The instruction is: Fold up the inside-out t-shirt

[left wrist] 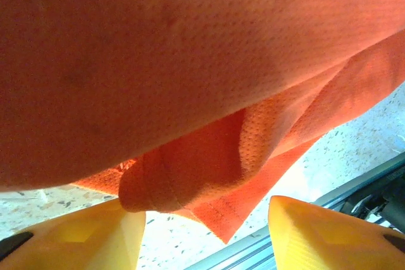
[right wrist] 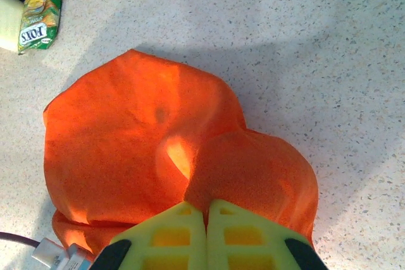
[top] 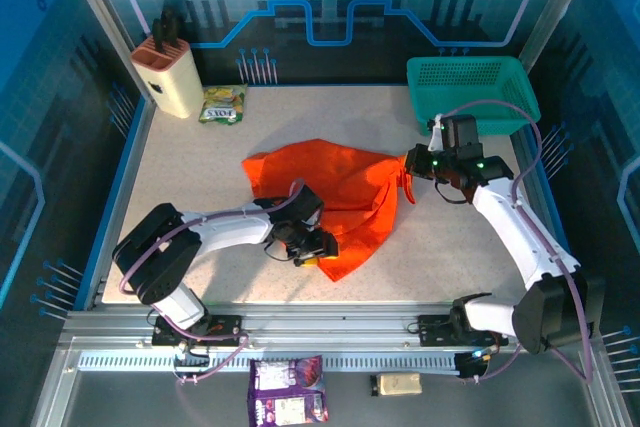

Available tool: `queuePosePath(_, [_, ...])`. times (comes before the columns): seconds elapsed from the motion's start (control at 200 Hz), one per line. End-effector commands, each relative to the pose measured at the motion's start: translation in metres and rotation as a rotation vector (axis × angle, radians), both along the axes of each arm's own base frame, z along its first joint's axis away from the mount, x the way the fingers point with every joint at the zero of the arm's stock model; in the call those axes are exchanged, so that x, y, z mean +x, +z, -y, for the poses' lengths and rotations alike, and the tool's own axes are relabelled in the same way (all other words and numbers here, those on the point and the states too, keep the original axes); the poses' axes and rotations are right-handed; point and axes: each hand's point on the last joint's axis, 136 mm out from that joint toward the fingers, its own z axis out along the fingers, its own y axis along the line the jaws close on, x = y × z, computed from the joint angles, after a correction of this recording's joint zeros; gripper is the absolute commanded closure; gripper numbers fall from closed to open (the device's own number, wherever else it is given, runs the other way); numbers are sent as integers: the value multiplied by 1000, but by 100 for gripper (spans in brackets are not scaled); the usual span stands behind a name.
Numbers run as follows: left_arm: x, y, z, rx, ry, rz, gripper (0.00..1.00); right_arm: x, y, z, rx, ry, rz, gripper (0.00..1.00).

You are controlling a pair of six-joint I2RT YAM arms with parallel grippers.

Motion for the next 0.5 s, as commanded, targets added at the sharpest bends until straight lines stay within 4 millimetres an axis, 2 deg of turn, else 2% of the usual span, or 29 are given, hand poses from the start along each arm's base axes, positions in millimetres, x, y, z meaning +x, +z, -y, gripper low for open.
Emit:
queuePosePath(0.0, [2, -2, -3, 54, 13, -23, 44, -2, 10, 3, 25, -9, 17, 100])
queuePosePath(0.24, [-1, -4, 13, 28, -23, -40, 45, -4, 15, 1, 26, 0, 23, 100])
queuePosePath(0.345, [3, 2, 15, 18, -21, -19, 57, -4, 17, 2, 23, -2, 26, 100])
queuePosePath(0.495, [12, 21, 15, 9, -18, 50, 82, -6, 17, 2, 24, 2, 24, 100])
